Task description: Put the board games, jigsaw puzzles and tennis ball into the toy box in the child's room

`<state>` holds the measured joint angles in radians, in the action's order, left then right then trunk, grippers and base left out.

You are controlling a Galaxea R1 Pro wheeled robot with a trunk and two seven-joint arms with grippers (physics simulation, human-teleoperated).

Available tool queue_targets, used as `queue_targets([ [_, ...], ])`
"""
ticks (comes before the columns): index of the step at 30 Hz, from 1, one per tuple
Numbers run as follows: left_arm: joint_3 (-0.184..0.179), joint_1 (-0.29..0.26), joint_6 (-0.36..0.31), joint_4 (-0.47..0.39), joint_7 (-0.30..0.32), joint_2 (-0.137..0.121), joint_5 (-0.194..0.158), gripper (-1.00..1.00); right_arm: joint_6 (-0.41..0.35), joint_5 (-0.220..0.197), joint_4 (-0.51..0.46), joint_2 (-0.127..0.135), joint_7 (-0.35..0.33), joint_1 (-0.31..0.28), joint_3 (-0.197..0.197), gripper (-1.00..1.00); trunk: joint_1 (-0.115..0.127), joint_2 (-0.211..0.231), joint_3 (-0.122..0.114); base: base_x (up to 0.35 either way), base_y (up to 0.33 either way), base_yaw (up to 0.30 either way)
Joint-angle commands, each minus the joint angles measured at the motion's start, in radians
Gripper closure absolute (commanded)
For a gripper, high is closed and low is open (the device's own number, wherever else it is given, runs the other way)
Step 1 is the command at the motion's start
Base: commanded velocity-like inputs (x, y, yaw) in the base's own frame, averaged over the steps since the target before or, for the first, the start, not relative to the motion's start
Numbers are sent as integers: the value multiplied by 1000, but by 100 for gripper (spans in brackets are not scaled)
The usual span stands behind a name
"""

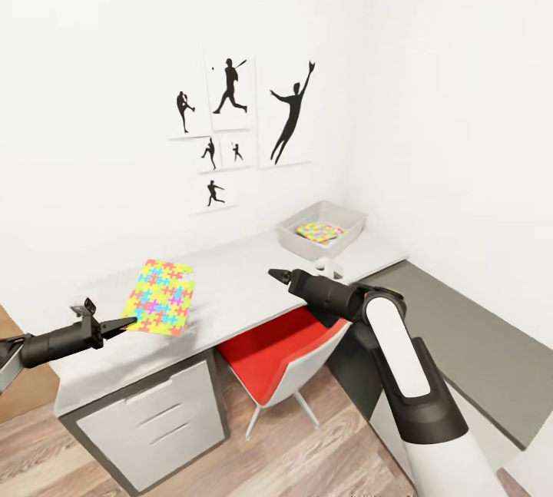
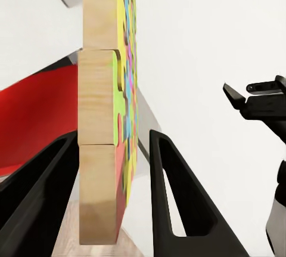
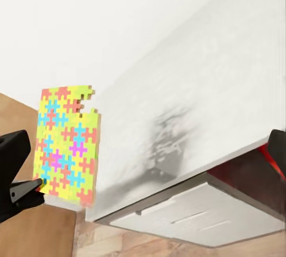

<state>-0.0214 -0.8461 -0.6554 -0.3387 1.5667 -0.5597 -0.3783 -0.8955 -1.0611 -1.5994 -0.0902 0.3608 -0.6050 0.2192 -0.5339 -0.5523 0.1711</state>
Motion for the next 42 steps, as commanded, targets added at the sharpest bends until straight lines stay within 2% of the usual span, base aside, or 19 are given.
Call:
queue_targets([
  [1,-2,0,-10,0,4,-1,-2,100,-2,-10,-1,-1,10,-1,0,-100,0,-2,2,0,162,-282],
  [10,0,0,-10,0,4,-2,-2,100,-1,-9,0,-2,10,-1,0,-100,0,-2,2,0,217,-283],
  [19,-1,-1,-10,0,4,-15,-4,100,0,-7,2,4,9,0,0,-100,0,-2,2,0,281,-282],
  [27,-1,-1,-9,0,4,-14,-4,100,28,-9,4,13,9,47,-7,-100,0,-2,2,0,217,-283],
  [28,-1,-1,-9,0,4,-14,-4,100,30,-8,4,14,9,58,-18,-100,0,-2,2,0,43,-283],
  [32,0,-1,-9,0,4,-14,-4,100,34,-9,2,34,4,129,-111,-100,0,-2,2,0,13,-283],
  [35,0,-1,-9,0,4,-14,-4,100,35,-8,1,51,-39,177,-175,-100,0,-2,1,0,3,-283],
  [38,0,-1,-9,0,4,-14,-4,100,48,-2,3,58,-93,228,-212,-100,0,-2,0,0,1,-282],
  [42,0,-1,-9,0,4,-14,-4,100,114,15,29,63,-113,313,-244,-100,0,-2,-2,0,0,-282],
])
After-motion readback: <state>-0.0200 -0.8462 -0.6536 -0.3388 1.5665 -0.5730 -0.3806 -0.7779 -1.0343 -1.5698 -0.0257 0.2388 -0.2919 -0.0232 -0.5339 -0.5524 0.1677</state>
